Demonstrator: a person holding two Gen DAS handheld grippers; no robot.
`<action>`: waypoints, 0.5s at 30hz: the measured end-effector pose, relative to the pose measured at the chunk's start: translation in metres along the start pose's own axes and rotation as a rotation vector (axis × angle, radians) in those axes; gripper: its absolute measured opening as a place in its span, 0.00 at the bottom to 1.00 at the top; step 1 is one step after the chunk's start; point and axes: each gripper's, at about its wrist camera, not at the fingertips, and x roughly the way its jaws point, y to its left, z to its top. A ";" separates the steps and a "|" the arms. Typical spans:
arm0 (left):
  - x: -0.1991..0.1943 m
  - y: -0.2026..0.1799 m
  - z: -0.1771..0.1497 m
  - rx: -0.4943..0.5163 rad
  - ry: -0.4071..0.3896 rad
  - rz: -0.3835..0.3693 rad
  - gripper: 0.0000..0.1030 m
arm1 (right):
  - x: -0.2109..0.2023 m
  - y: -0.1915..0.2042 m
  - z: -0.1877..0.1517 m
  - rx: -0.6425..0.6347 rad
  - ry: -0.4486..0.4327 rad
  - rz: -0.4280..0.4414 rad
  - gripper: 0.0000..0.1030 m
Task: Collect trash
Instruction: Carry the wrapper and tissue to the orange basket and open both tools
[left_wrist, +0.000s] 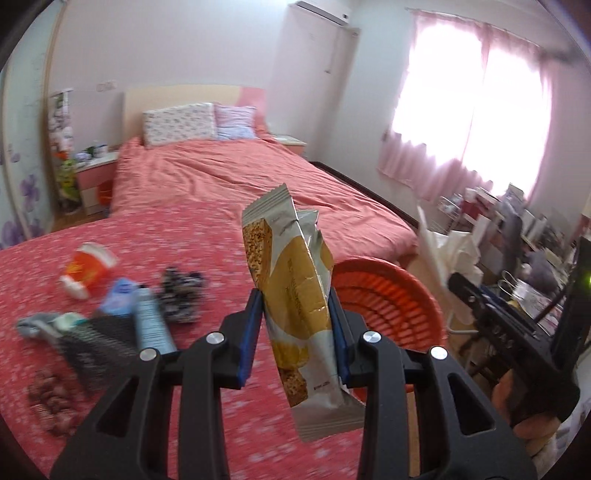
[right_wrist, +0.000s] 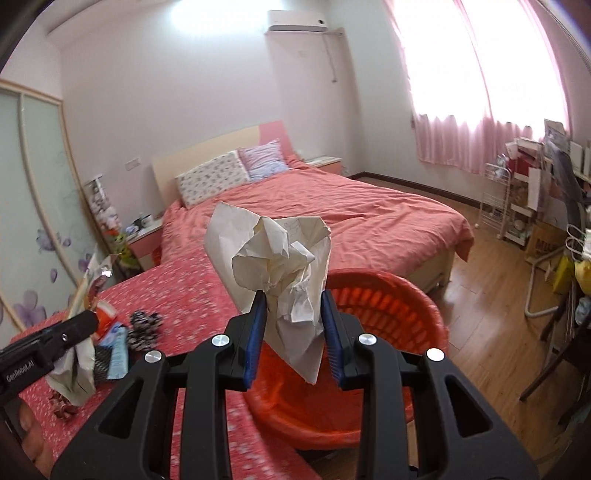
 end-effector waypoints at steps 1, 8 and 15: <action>0.007 -0.008 0.000 0.006 0.007 -0.017 0.33 | 0.004 -0.007 0.000 0.012 0.002 -0.007 0.30; 0.062 -0.056 0.001 0.056 0.054 -0.095 0.33 | 0.023 -0.038 -0.002 0.062 0.014 -0.031 0.30; 0.114 -0.082 -0.001 0.094 0.112 -0.096 0.36 | 0.042 -0.060 -0.003 0.116 0.038 -0.023 0.31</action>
